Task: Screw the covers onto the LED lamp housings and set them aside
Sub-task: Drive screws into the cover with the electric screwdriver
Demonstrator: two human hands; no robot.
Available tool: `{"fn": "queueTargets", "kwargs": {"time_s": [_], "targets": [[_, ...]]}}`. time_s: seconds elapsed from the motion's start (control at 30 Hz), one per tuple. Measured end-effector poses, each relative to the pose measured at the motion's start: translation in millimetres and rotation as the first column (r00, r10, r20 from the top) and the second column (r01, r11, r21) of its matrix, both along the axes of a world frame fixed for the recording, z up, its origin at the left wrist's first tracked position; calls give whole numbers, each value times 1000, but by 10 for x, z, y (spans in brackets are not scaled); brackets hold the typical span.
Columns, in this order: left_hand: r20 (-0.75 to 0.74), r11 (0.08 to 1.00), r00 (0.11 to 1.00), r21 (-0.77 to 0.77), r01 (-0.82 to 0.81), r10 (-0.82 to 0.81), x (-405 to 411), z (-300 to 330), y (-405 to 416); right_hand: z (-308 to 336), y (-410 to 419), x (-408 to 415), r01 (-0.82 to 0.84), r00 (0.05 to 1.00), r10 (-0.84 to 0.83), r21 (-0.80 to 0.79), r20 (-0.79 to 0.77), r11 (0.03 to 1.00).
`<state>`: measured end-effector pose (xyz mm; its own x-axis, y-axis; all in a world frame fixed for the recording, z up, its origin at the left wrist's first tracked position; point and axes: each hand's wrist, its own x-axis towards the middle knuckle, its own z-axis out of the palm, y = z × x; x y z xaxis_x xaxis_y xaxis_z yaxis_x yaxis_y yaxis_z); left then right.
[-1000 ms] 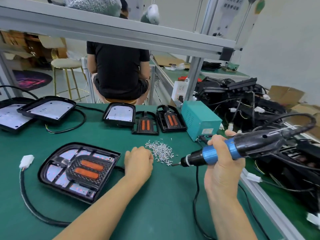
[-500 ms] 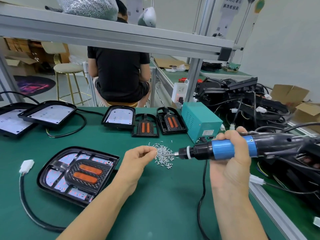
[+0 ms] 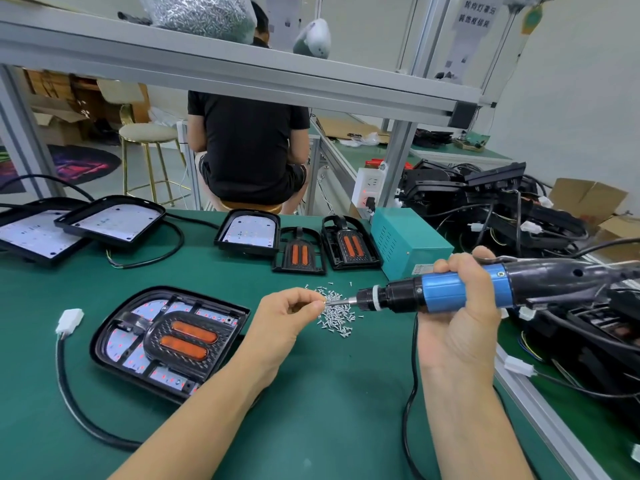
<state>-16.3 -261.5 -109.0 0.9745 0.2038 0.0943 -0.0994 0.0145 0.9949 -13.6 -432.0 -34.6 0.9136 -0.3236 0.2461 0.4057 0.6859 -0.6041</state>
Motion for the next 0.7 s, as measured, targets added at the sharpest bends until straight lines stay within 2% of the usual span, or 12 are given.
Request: {"fn": "queueTargets", "kwargs": {"time_s": [0.4,0.7], "targets": [[10,998,999,-34,52,-51,-45,-16,26,-19,60,29,16,1000,-16,-7,-16,1000],[-3,998,998,22,62,-62,-53,7,72,-18,91,21,22,999,-24,-53,-33,998]]}}
